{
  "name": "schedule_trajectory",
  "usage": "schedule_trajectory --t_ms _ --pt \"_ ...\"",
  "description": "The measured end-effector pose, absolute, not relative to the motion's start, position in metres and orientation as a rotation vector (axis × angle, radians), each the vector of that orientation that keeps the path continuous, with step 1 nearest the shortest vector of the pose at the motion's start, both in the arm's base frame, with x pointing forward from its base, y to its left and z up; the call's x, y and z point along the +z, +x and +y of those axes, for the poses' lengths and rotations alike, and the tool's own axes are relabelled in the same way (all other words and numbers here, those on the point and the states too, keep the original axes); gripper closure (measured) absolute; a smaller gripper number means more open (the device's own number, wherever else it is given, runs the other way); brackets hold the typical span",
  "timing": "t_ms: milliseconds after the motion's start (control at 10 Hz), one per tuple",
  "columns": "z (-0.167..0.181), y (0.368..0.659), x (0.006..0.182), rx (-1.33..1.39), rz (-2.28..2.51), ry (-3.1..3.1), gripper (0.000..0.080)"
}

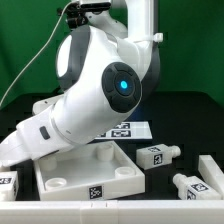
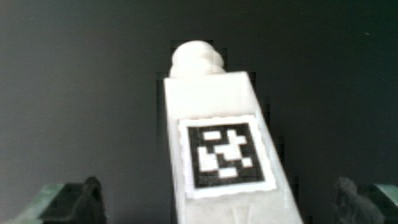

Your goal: Assemble one leg

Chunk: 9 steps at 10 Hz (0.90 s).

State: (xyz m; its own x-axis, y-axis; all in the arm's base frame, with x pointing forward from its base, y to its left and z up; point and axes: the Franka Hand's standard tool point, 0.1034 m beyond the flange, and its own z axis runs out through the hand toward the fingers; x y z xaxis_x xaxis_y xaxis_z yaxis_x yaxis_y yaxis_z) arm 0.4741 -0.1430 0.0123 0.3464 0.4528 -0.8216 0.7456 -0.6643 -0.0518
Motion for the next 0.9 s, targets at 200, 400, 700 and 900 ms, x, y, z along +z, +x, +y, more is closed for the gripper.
schedule_trajectory --t_ms 200,400,700,900 --pt "-0.143 0.474 0.012 -1.232 1.060 2.282 0.0420" --pt "-0.142 0.474 0.013 -1.233 1.063 2.280 0.0518" --pt "-0.128 0.479 0.030 -1.251 1.057 2.259 0.0518" --pt "-0.106 0.490 0.066 -1.263 1.048 2.242 0.0518"
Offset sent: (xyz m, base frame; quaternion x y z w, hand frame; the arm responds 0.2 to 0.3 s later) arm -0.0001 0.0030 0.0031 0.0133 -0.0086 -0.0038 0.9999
